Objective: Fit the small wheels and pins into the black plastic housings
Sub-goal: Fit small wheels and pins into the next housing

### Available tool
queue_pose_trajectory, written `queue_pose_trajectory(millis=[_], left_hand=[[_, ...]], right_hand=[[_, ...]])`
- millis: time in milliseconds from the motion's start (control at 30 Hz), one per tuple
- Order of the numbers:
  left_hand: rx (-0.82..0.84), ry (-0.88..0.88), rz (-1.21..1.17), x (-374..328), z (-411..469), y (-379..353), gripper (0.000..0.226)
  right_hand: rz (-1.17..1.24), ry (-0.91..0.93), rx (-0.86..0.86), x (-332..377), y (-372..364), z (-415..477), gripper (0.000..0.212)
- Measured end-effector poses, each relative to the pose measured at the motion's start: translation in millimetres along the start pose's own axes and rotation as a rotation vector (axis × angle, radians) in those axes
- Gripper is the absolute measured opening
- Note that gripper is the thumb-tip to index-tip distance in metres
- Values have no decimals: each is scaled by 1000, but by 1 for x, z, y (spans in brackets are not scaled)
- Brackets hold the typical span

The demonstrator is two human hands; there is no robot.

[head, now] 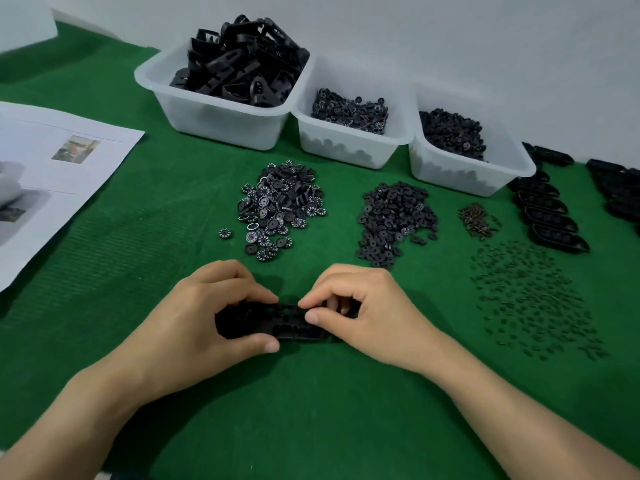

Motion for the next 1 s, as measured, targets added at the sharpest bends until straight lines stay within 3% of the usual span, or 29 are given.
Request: queue_pose_trajectory(millis=[167,600,667,1000], left_hand=[[-39,30,-29,4,0,4,43],[-65,72,-54,8,3,4,47],[-58,80,-59,9,3,4,48],[-57,81,-68,12,3,4,51]], right_hand=[[-53,-193,-191,-31,38,19,14],[-409,-102,-46,-19,3,70,13],[-387,-118,-50,-20,3,72,7],[-189,-152,-57,-26,12,43,20]])
Point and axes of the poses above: each hand's wrist, its own z-axis towards the middle knuckle, its own y-axis out of the back of the hand, x = y × z, the point moved 7 cm from there along z, towards the middle knuckle, and after that the axes turned 5 degrees about y, right-handed, at the moved point
